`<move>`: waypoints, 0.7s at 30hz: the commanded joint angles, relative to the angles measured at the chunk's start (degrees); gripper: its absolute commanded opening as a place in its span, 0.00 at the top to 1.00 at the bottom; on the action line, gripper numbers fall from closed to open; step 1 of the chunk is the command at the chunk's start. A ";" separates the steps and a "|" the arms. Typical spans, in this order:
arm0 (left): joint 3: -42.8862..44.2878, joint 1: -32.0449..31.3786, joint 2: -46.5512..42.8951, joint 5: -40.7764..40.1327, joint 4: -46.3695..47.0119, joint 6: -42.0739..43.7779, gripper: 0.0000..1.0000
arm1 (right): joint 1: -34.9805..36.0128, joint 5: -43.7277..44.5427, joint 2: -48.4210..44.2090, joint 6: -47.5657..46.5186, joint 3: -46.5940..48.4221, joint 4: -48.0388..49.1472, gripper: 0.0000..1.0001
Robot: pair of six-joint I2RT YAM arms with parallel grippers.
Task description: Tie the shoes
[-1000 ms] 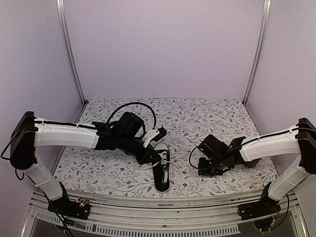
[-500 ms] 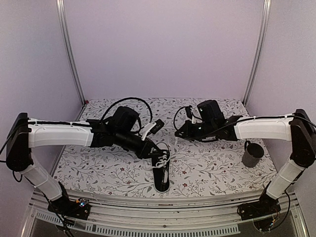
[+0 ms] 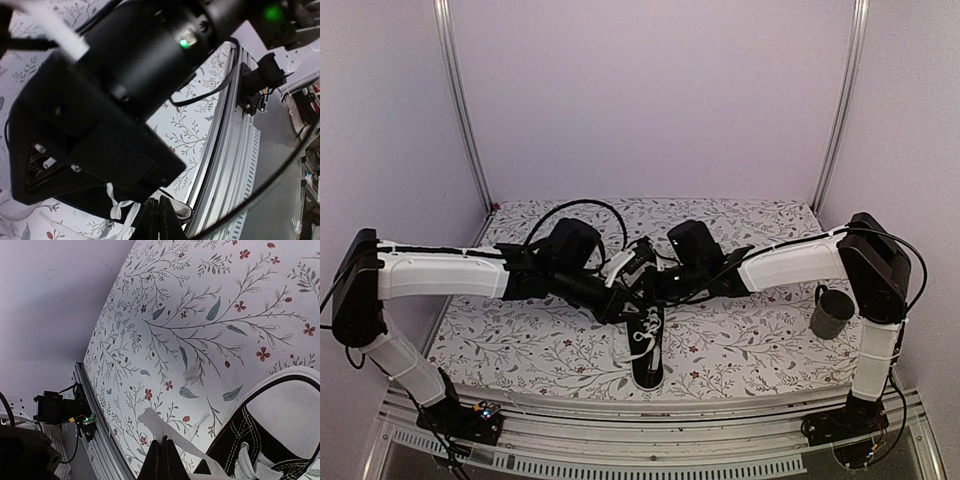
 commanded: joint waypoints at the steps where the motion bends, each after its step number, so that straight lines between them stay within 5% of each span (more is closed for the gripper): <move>1: -3.18 0.15 -1.69 -8.06 0.64 -2.99 0.92 | -0.27 2.50 -1.97 0.06 -0.67 2.62 0.98; 4: -9.65 -1.26 -5.50 -9.82 8.19 -8.90 0.72 | -0.34 5.33 -3.89 0.59 -3.42 2.38 0.98; 6: -13.14 -2.44 -6.92 -11.62 12.15 -12.08 0.67 | -0.44 6.20 -4.75 0.74 -4.45 2.07 0.98; 21: -16.85 -10.42 -1.94 -18.62 19.07 -29.12 0.58 | -0.57 9.85 -8.49 1.45 -8.38 1.65 0.98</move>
